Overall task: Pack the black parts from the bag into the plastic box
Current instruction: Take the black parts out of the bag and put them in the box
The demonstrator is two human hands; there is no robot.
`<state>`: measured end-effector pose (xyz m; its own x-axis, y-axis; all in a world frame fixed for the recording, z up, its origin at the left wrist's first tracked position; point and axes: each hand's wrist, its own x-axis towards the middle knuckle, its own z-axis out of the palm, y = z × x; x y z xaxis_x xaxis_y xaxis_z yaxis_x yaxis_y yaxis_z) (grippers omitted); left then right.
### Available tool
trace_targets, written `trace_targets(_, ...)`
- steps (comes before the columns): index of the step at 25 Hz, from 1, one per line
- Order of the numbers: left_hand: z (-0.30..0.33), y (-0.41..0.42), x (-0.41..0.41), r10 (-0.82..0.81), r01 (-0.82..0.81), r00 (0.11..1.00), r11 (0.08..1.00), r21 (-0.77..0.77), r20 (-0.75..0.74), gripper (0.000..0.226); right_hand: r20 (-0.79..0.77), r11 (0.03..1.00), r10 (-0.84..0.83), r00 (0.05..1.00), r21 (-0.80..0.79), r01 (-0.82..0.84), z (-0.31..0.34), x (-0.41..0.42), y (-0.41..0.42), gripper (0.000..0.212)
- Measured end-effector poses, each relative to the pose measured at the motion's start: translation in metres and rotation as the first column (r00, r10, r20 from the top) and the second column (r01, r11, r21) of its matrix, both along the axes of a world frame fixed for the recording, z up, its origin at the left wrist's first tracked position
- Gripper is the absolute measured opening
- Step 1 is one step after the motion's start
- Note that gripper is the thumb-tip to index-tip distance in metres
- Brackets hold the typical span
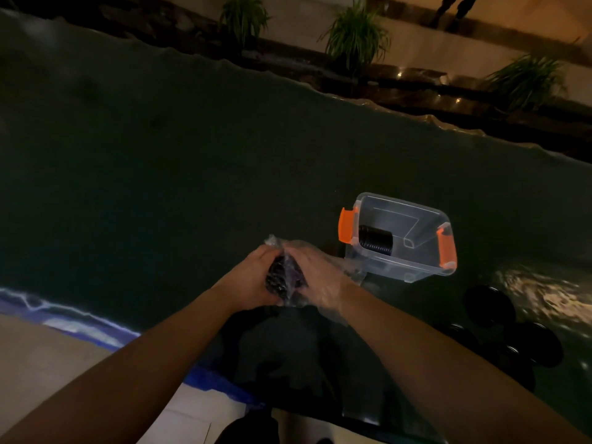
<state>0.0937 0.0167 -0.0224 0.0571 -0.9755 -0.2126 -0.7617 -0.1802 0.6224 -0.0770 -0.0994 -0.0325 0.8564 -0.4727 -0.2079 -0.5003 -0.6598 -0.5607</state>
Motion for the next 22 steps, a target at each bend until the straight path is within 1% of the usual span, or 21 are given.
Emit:
trace_targets(1,0.001,-0.001,0.002,-0.007,0.006,0.999,1.000,0.023,0.032,0.118,-0.021,1.000,-0.010,1.000,-0.028,0.010,-0.002,0.000,-0.001,0.090)
trace_targets(3,0.005,-0.001,0.005,0.008,-0.012,0.998,0.997,0.075,0.059,0.131,-0.081,0.980,0.009,0.997,-0.199,-0.024,-0.004,-0.006,-0.002,0.094)
trace_targets(4,0.007,-0.001,0.006,0.017,-0.025,0.997,0.995,0.096,0.076,0.137,-0.099,0.968,0.030,0.995,-0.247,-0.054,-0.004,-0.011,-0.003,0.094)
trace_targets(6,0.011,-0.001,0.006,0.008,-0.024,0.989,0.994,0.109,0.144,0.144,-0.142,0.963,0.067,0.988,-0.251,-0.101,-0.003,-0.021,-0.005,0.093)
trace_targets(8,0.012,-0.002,0.006,-0.006,-0.016,0.978,0.995,0.101,0.210,0.148,-0.219,0.960,0.065,0.974,-0.251,-0.121,0.000,-0.031,-0.007,0.099)
trace_targets(10,0.010,-0.005,0.008,0.007,-0.032,0.964,0.995,0.091,0.267,0.149,-0.276,0.948,0.075,0.958,-0.278,-0.154,0.007,-0.042,-0.010,0.105)
trace_targets(11,0.009,-0.008,0.009,0.019,-0.047,0.951,0.996,0.081,0.308,0.149,-0.286,0.935,0.097,0.953,-0.302,-0.186,0.011,-0.049,-0.010,0.104)
trace_targets(13,0.008,-0.012,0.012,0.035,-0.062,0.919,0.997,0.055,0.394,0.149,-0.295,0.919,0.132,0.946,-0.321,-0.228,0.022,-0.068,-0.010,0.098)
trace_targets(15,0.007,-0.015,0.015,0.026,-0.052,0.885,0.998,0.042,0.465,0.147,-0.314,0.914,0.134,0.940,-0.326,-0.239,0.038,-0.091,-0.010,0.095)
trace_targets(17,0.005,-0.017,0.017,0.008,-0.034,0.848,0.999,0.040,0.530,0.143,-0.314,0.888,0.158,0.936,-0.368,-0.274,0.058,-0.116,-0.011,0.091)
trace_targets(20,0.003,-0.018,0.019,-0.007,-0.038,0.804,0.997,0.063,0.595,0.133,-0.300,0.860,0.186,0.935,-0.411,-0.303,0.096,-0.151,-0.021,0.084)
trace_targets(22,0.007,-0.018,0.017,0.021,-0.069,0.805,0.996,0.058,0.593,0.132,-0.306,0.835,0.164,0.938,-0.463,-0.298,0.123,-0.169,-0.037,0.083)
